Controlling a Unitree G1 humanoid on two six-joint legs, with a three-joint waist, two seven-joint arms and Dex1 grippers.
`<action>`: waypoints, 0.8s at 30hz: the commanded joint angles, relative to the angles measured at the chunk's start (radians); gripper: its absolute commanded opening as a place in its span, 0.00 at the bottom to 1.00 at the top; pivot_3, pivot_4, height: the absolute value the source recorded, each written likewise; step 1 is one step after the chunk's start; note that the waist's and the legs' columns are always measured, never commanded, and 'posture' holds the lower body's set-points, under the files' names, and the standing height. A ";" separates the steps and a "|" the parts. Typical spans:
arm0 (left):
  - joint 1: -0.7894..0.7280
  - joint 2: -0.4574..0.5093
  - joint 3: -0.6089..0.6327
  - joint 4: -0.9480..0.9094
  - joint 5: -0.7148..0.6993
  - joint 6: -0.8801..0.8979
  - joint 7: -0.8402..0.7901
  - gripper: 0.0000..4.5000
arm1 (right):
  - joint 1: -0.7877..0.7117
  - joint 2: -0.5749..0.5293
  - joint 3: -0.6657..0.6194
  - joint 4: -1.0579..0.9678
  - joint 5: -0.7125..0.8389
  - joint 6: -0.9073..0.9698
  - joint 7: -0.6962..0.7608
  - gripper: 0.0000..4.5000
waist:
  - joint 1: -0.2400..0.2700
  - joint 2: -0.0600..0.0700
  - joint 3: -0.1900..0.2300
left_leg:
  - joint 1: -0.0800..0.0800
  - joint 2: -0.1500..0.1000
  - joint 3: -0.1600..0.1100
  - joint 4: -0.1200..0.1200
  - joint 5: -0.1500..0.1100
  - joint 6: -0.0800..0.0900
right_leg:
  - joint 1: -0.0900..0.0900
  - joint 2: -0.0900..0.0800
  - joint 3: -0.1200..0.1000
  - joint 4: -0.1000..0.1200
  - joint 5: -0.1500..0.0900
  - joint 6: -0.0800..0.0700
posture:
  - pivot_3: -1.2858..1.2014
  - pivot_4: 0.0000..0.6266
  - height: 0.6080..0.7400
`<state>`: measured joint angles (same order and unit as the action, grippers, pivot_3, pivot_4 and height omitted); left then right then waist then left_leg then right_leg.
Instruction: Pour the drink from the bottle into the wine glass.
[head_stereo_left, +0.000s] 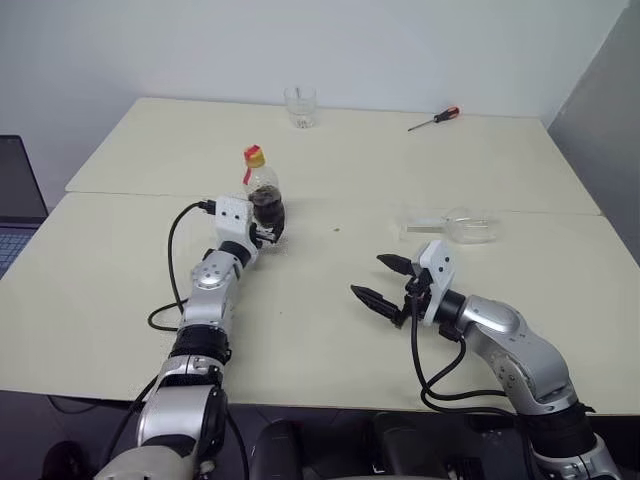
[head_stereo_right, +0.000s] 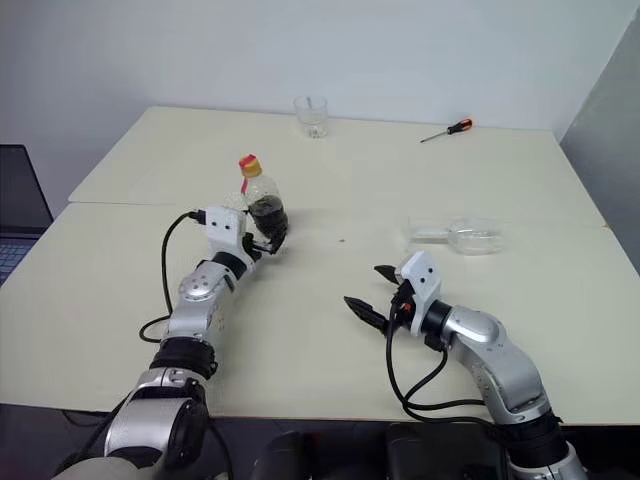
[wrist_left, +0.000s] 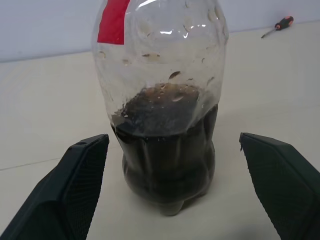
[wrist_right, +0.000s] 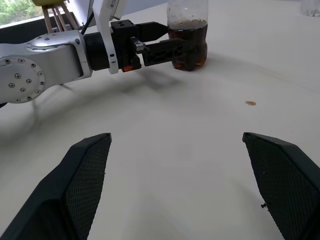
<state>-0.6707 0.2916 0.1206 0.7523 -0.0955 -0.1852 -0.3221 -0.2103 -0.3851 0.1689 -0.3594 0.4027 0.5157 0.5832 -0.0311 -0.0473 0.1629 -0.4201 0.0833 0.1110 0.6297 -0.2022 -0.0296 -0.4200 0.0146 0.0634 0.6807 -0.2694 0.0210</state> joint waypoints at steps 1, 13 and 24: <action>-0.074 0.002 0.000 0.093 0.002 -0.074 -0.039 1.00 | -0.005 0.025 -0.039 -0.043 0.023 0.009 -0.028 1.00 | 0.000 0.000 0.000 | 0.000 0.000 0.000 0.000 0.000 0.000 | 0.000 0.000 0.000 0.000 0.000 0.000 | 0.52 0.24 1.00; -0.227 -0.002 0.017 0.340 -0.006 -0.154 -0.114 1.00 | 0.046 0.027 -0.053 -0.077 0.002 0.011 -0.076 1.00 | 0.001 0.000 0.000 | -0.002 0.000 0.000 0.000 0.000 0.000 | 0.000 0.000 -0.001 0.000 0.000 0.000 | 0.52 0.24 1.00; -0.311 0.016 0.030 0.448 0.005 -0.174 -0.102 1.00 | 0.088 0.021 -0.064 -0.123 -0.008 0.013 -0.119 1.00 | 0.001 0.000 0.000 | -0.002 0.000 -0.001 0.001 0.000 0.000 | 0.000 0.000 -0.002 0.000 0.000 0.000 | 0.52 0.24 1.00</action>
<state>-0.9405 0.3010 0.1436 1.1996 -0.0949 -0.3369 -0.4253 -0.1268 -0.3581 0.1320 -0.4340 0.3970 0.5339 0.4729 -0.0301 -0.0475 0.1630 -0.4222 0.0828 0.1102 0.6304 -0.2021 -0.0298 -0.4205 0.0143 0.0615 0.6807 -0.2695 0.0211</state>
